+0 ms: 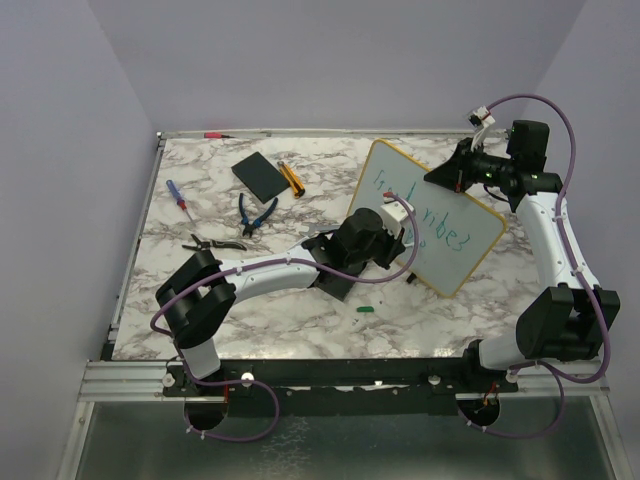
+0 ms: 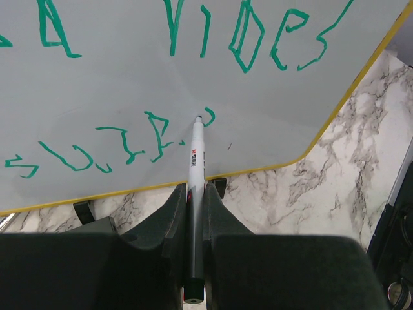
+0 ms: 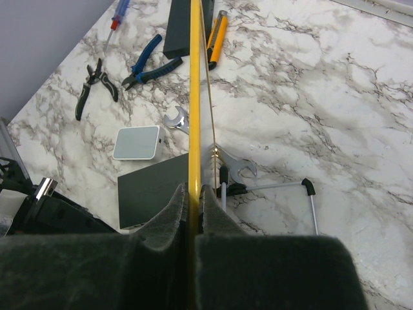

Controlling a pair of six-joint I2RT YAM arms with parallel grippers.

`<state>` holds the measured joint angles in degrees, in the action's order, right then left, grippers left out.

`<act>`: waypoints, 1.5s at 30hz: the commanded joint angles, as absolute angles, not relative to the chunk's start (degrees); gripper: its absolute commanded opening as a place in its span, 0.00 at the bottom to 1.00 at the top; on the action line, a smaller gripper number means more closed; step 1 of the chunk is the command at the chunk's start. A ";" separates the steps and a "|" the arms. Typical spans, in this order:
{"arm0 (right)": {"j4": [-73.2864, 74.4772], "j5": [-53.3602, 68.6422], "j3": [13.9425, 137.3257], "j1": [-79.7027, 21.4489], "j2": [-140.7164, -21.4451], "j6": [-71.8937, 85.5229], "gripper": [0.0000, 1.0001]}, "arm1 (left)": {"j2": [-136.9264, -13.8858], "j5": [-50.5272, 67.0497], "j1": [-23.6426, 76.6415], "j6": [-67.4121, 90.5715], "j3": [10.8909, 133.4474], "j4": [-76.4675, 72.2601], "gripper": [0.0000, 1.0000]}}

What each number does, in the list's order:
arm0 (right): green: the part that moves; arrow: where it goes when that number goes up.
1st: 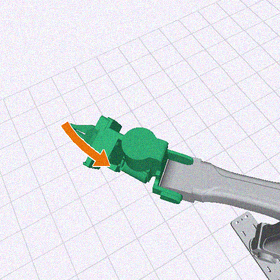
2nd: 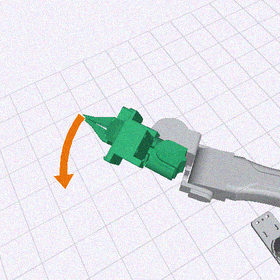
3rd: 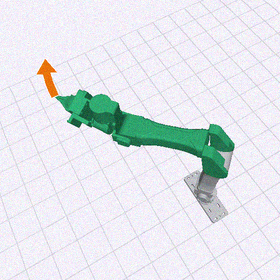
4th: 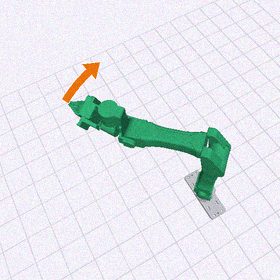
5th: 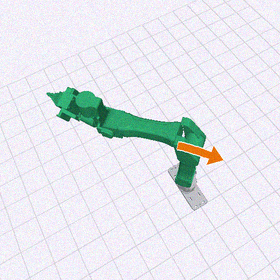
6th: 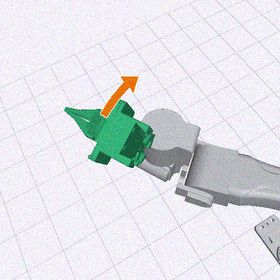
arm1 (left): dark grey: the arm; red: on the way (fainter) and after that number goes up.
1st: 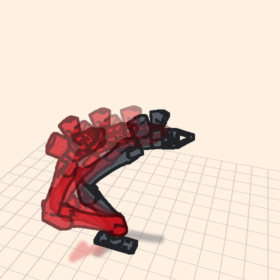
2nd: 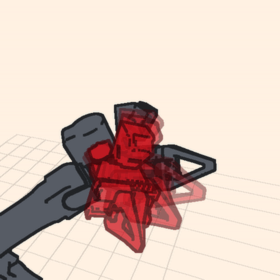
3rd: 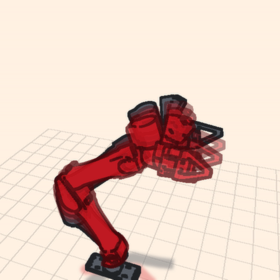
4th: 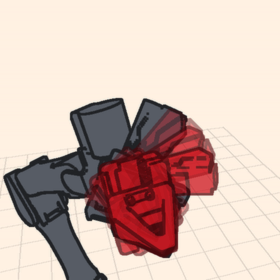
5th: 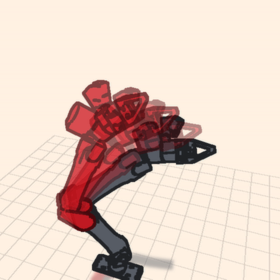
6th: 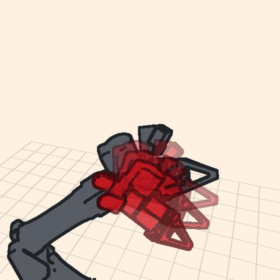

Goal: Write a sentence on the whiteboard

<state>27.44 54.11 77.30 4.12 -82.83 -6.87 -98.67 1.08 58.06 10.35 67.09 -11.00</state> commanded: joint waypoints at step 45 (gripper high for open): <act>24.44 51.40 71.72 3.43 -78.05 -0.78 0.01 | -90.70 2.62 59.98 12.87 62.36 -13.39 0.00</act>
